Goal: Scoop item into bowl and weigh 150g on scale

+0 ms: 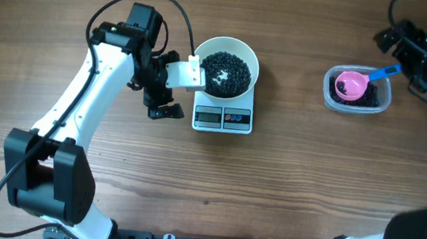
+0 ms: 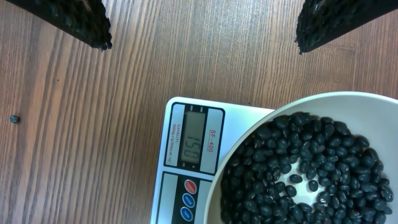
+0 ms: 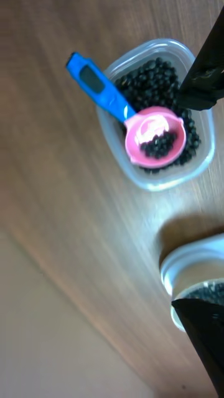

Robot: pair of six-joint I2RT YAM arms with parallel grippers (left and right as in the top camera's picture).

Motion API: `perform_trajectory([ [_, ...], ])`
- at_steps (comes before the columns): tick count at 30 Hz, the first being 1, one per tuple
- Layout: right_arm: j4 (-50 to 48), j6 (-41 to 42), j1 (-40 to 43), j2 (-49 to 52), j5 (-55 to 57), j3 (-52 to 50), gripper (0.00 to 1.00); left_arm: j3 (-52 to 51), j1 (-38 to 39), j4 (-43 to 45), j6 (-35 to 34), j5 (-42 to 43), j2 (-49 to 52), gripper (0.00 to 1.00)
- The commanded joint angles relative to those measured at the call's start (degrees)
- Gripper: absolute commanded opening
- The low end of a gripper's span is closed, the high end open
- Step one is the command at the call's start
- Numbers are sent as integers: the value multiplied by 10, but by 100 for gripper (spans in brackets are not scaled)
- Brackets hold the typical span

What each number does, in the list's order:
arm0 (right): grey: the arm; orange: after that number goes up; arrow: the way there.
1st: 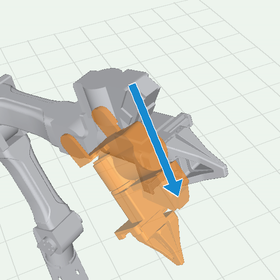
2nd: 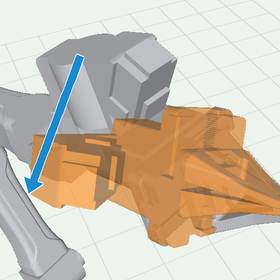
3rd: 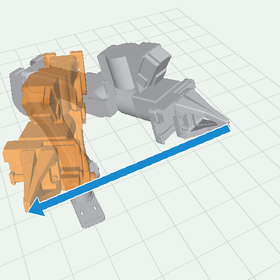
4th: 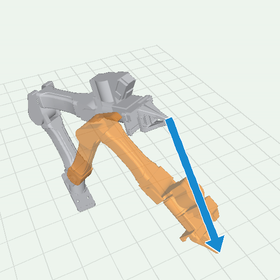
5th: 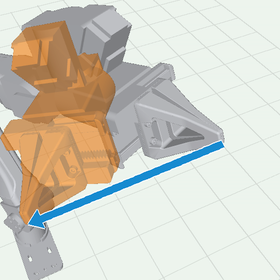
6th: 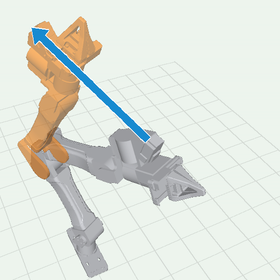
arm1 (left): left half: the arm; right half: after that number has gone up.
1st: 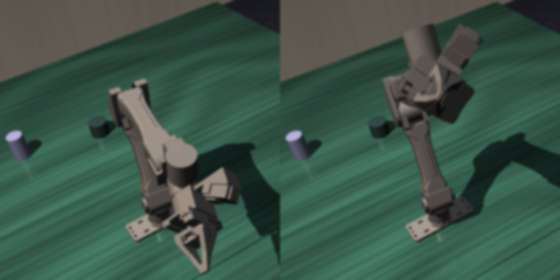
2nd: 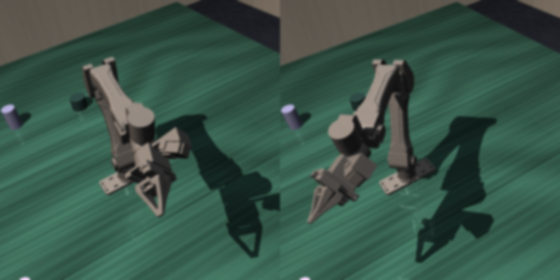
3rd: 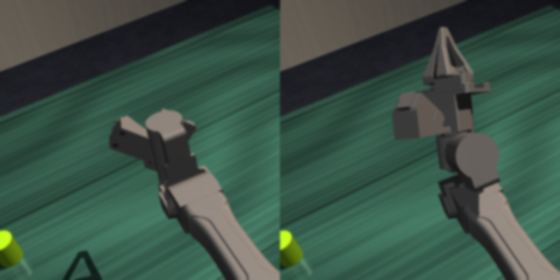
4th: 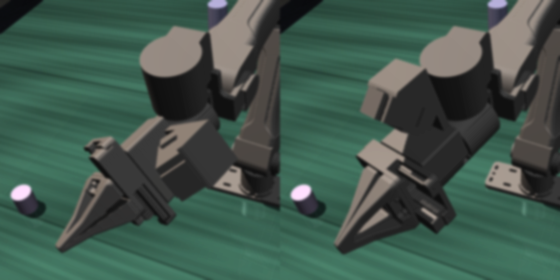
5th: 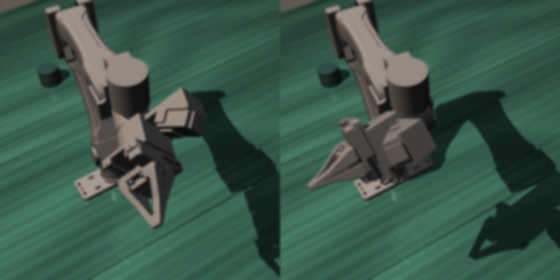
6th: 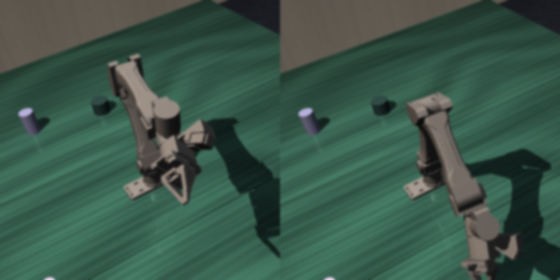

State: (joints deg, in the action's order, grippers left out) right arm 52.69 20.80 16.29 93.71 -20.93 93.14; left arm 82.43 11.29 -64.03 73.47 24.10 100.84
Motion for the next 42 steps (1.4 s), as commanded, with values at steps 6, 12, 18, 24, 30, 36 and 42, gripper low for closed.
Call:
perform_trajectory([
  [6,-1,4,-7,-21,4,-2,100,-4,-2,0,11,14,2,100],
  [12,-1,4,-7,-25,4,-2,100,-4,-2,0,11,14,2,100],
  [18,-1,4,-7,-28,4,-2,100,-4,-2,0,11,13,2,100],
  [24,-1,4,-7,-41,4,-2,100,-4,-2,0,11,14,2,100],
  [30,-1,3,-8,-98,4,-2,100,-4,-2,0,11,14,2,100],
  [36,1,3,-34,-195,4,-2,100,-4,-2,0,11,14,2,100],
  [42,11,4,-43,-271,4,-2,100,-4,-2,0,11,14,2,100],
])
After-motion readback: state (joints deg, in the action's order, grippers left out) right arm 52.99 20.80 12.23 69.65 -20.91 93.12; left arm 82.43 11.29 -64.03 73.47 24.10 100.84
